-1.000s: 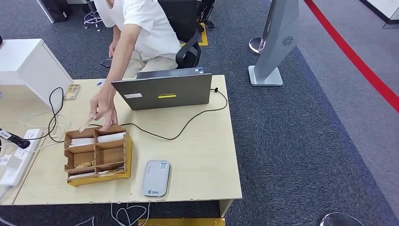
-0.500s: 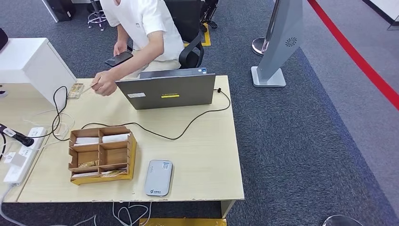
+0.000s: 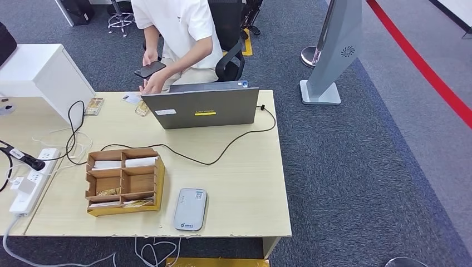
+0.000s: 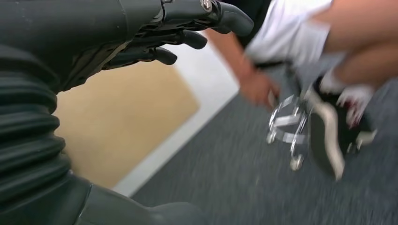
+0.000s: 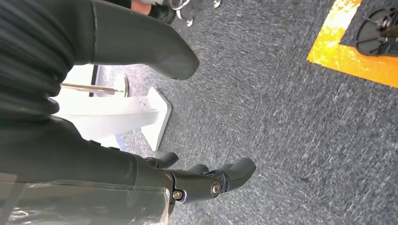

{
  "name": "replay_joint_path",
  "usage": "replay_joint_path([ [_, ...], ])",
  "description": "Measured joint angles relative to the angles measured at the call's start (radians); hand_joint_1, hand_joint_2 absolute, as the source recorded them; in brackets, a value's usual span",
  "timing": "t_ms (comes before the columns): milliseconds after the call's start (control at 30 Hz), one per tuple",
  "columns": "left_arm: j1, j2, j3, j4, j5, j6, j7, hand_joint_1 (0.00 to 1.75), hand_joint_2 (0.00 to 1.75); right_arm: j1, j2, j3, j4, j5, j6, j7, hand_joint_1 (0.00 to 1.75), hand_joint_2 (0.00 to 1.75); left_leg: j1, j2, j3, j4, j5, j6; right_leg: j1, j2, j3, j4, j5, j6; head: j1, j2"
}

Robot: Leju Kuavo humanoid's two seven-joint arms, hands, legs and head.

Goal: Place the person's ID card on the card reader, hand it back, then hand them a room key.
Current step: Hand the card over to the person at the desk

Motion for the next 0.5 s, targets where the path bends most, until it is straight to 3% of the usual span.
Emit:
replay_joint_path([
  [167, -0.031, 0.008, 0.013, 0.199, 0.281, -0.001, 0.023, 0.00, 1.75, -0.002, 0.018, 0.000, 0.001, -0.006, -0.034, -0.009, 0.00, 1.75, 0.001, 0.000, 0.000, 0.000, 0.000, 0.000, 0.001, 0.000, 0.000, 0.000, 0.000, 0.000, -0.001, 0.000],
  [300, -0.050, 0.018, 0.015, 0.318, 0.317, 0.009, 0.013, 0.00, 0.00, -0.003, 0.034, 0.000, 0.001, -0.005, -0.040, -0.007, 0.00, 1.75, 0.002, 0.000, 0.000, 0.000, 0.000, 0.000, 0.002, 0.000, 0.001, 0.000, 0.000, 0.000, -0.001, 0.000],
  [433, -0.066, 0.021, 0.015, 0.425, 0.345, -0.014, -0.007, 0.00, 1.75, -0.002, 0.044, -0.001, 0.001, -0.009, -0.045, -0.004, 0.00, 1.75, 0.002, 0.000, 0.001, 0.000, 0.000, 0.000, 0.002, 0.000, 0.000, 0.000, 0.000, 0.000, -0.001, 0.000],
  [500, -0.078, 0.000, 0.015, 0.474, 0.336, -0.022, -0.022, 0.00, 1.75, 0.000, 0.042, -0.004, 0.001, -0.022, -0.042, -0.011, 0.00, 1.75, 0.001, 0.000, 0.001, 0.001, 0.000, 0.000, 0.001, 0.000, 0.000, 0.000, 0.000, 0.000, -0.001, 0.000],
])
